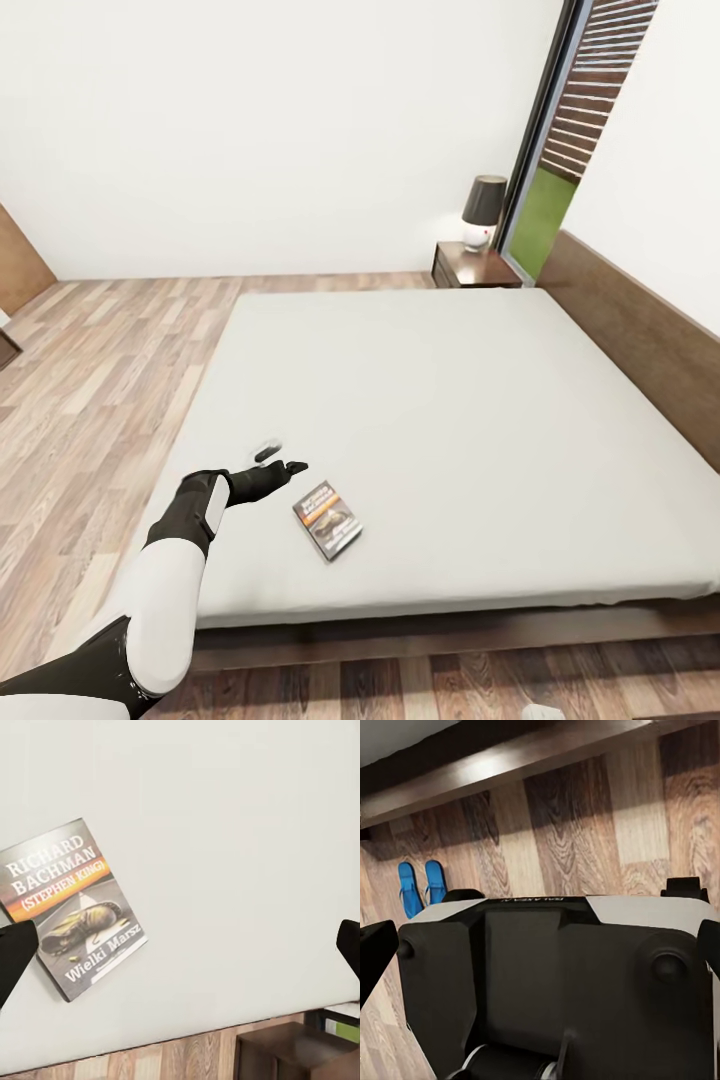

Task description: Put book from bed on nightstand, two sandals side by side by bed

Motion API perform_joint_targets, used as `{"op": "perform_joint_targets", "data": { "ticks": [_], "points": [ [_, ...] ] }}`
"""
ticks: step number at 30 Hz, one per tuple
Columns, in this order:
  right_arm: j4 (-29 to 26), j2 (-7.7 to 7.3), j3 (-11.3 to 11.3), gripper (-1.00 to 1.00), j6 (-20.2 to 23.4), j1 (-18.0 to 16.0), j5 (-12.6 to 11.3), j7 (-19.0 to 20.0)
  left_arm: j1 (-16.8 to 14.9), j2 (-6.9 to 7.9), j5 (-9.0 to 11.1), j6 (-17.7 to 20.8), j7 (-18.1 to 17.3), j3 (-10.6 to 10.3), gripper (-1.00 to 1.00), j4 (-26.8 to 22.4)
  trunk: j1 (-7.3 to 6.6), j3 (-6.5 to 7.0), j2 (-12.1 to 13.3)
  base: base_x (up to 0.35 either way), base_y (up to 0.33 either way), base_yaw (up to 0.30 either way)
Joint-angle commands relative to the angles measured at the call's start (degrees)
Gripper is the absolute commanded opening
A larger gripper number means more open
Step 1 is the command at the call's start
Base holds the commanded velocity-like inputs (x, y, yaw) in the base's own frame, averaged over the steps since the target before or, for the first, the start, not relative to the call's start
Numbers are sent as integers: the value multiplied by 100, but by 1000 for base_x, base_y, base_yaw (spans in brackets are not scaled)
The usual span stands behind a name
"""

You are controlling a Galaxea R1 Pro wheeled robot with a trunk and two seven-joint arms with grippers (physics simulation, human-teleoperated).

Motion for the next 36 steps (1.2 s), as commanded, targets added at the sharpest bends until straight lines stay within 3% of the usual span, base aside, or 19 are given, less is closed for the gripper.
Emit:
{"op": "perform_joint_targets", "data": {
  "ticks": [1,36],
  "points": [
    [3,-1,-16,100,13,-4,-25,28,-8,-9,-59,29,-50,47,100,-10,5,-19,-10,269,0,0],
    [3,-1,-16,100,13,-4,-25,23,-8,-9,-59,29,-50,48,100,-10,5,-312,-10,20,0,0]
  ]
}}
